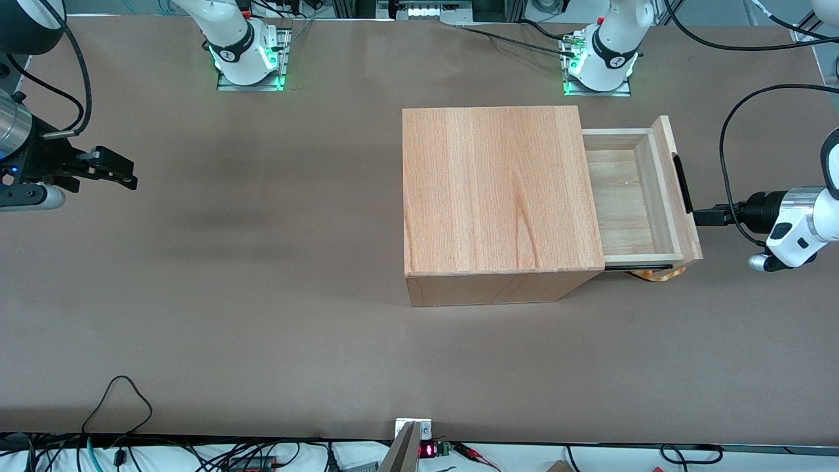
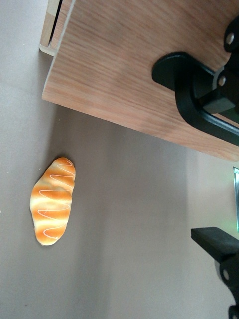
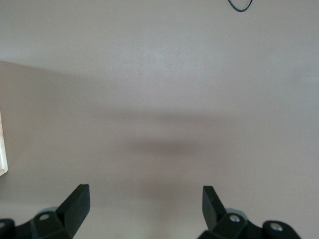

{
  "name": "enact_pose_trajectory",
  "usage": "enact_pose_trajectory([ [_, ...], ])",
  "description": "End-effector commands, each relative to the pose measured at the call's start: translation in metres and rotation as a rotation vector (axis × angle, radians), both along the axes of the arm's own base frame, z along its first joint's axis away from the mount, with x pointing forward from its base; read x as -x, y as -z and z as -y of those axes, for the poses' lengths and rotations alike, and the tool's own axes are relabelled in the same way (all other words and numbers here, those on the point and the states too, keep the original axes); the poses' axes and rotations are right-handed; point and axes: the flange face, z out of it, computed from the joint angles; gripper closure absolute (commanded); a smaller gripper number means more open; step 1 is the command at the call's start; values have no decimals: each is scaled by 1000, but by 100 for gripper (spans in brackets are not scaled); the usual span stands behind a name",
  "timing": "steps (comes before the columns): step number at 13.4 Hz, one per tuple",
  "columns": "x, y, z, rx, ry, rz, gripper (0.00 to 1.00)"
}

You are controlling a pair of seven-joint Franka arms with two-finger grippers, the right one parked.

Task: Open top drawer with left arm
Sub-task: 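Pull the drawer slightly further out with the left gripper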

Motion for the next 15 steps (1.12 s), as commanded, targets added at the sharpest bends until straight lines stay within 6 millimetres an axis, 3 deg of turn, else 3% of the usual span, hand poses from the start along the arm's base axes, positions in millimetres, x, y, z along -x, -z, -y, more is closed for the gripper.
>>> enact_pose_trajectory([
  [1, 0, 6, -16, -20, 8, -2, 0],
  [10, -1, 29, -33, -9, 3, -8, 0],
  [15, 1, 30, -43, -8, -11, -6, 0],
])
